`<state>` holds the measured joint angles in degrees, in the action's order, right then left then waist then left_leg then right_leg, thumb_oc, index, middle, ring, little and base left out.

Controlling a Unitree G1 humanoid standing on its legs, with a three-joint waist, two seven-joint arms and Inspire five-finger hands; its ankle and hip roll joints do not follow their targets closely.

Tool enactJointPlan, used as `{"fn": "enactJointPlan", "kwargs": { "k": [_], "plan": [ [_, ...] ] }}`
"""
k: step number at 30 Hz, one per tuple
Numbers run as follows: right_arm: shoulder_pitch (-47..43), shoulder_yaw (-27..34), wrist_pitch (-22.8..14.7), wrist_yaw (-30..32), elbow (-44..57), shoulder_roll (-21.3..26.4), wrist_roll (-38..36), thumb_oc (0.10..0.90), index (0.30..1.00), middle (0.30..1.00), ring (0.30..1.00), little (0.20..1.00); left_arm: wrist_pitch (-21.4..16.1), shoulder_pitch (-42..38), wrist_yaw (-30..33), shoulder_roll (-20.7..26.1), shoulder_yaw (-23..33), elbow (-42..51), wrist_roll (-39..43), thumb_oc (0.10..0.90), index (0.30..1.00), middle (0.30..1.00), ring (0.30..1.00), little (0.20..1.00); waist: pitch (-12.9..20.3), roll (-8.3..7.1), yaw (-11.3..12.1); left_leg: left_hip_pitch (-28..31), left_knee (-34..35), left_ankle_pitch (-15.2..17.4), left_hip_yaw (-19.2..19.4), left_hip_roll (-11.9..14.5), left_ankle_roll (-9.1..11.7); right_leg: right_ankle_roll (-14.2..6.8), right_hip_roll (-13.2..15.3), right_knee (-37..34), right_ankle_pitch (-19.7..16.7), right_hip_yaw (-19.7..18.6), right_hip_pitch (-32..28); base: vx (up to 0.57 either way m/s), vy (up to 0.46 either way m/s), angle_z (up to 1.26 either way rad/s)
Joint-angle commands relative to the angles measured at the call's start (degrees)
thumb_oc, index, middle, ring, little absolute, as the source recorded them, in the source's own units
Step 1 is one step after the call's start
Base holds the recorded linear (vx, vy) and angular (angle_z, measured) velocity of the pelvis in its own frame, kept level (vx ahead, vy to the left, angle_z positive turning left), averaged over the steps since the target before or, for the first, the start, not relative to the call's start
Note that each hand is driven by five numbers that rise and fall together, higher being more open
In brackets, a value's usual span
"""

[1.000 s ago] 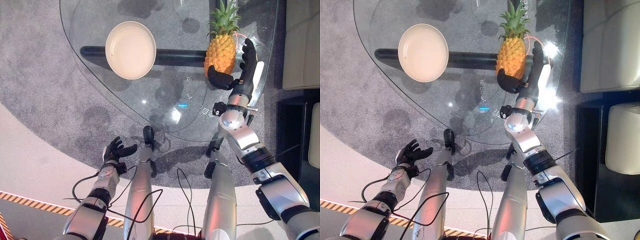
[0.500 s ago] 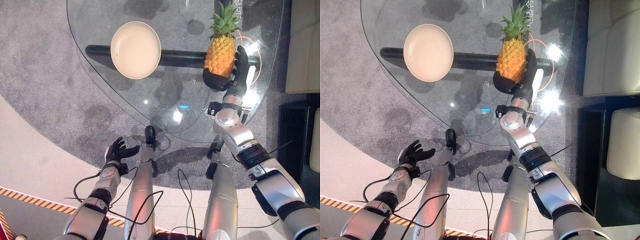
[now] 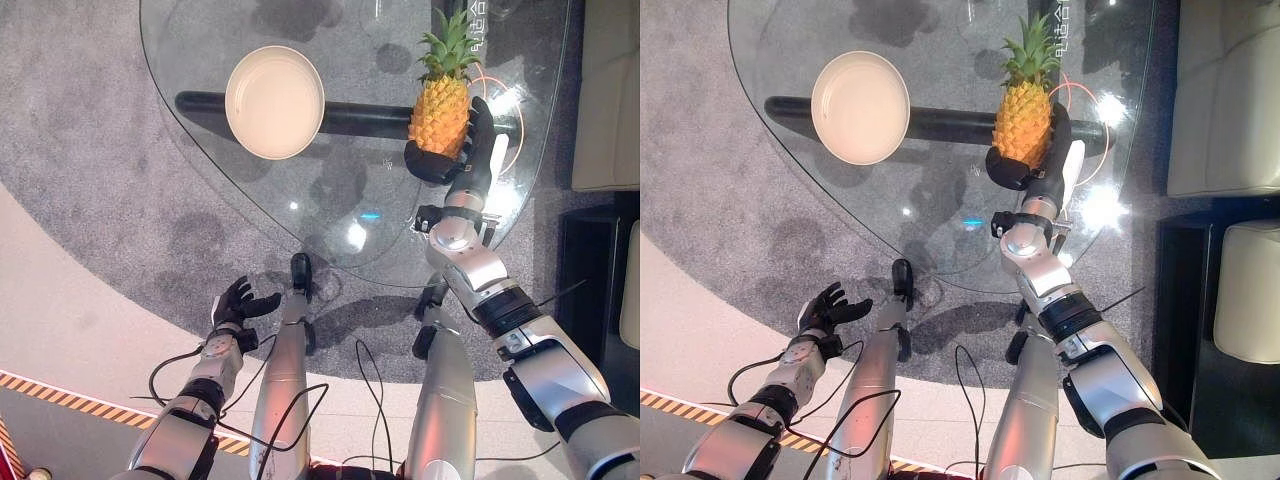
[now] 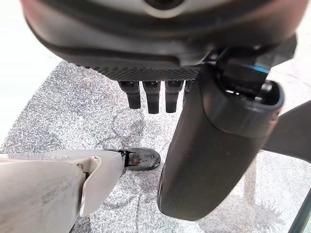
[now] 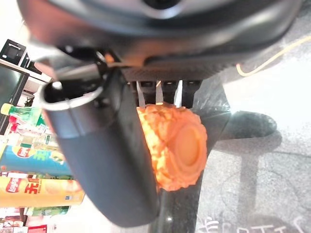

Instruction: Pick up the fruit to the plate

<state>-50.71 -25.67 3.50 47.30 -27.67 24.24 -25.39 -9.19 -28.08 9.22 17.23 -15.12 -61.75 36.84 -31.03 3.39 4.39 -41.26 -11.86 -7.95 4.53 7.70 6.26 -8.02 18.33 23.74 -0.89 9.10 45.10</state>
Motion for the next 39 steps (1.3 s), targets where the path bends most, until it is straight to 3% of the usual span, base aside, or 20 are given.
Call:
{"fn": "enactJointPlan", "kwargs": {
  "k": [1, 11, 19, 26, 39],
  "plan": [
    [-2.89, -0.06, -0.33, -0.09, 1.70, 2.58, -0.17, 0.100, 0.300, 0.300, 0.300, 0.200, -0.89, 3.86, 0.76, 0.77, -1.38, -0.25, -1.20, 0.800, 0.900, 0.900, 0.900, 0.900, 1.24, 2.45, -0.10, -2.28, -5.16, 3.96, -2.28, 0.93, 1.27, -1.97, 0.73, -1.33, -1.55, -0.14, 1.20, 0.00, 0.000, 0.00],
    [-3.53, -0.41, -0.07, -0.90, 0.29, 2.48, -0.88, 0.100, 0.300, 0.300, 0.300, 0.200, -1.02, 3.62, 0.72, 1.08, -1.12, -0.20, 0.13, 0.800, 0.900, 0.900, 0.900, 0.900, 1.24, 2.41, 0.17, -1.79, -4.67, 3.78, -2.35, 1.02, 1.44, -2.06, 0.79, -1.76, -1.64, 0.13, 0.64, 0.00, 0.000, 0.00],
    [-3.88, 0.12, 0.00, -0.28, 1.45, 3.14, 3.25, 0.100, 0.300, 0.300, 0.300, 0.200, -3.50, 3.37, 1.21, 1.06, 2.60, 1.84, 9.06, 0.800, 0.900, 0.900, 0.900, 0.900, 1.24, 2.31, 0.18, -2.83, -4.16, 2.15, -2.51, 0.86, 1.16, -1.45, 0.71, -2.11, -2.83, 0.40, 1.53, -0.02, 0.005, 0.00],
    [-3.07, 1.12, -0.29, 2.04, 4.13, 4.34, 10.47, 0.100, 0.300, 0.300, 0.300, 0.200, -9.37, 2.50, 5.98, 1.53, 7.94, 6.07, 15.36, 0.800, 0.900, 0.900, 0.900, 0.900, 1.24, 2.43, 0.01, -2.11, -3.92, 2.27, -2.62, 0.68, 1.26, -1.53, 0.71, -1.83, -2.31, 0.14, 1.07, 0.00, 0.000, 0.00],
    [-0.59, 2.85, -0.88, 3.22, 10.69, 8.18, 21.87, 0.100, 0.300, 0.300, 0.300, 0.200, -18.92, -4.70, 17.26, 5.62, 15.71, 16.49, 17.44, 0.800, 0.900, 0.900, 0.900, 0.900, 1.24, 2.36, -1.61, -1.71, -3.94, 2.48, -2.14, 0.67, 1.60, -1.43, 0.58, -1.24, -1.57, -0.95, 1.25, 0.00, 0.000, 0.00]
  ]
}}
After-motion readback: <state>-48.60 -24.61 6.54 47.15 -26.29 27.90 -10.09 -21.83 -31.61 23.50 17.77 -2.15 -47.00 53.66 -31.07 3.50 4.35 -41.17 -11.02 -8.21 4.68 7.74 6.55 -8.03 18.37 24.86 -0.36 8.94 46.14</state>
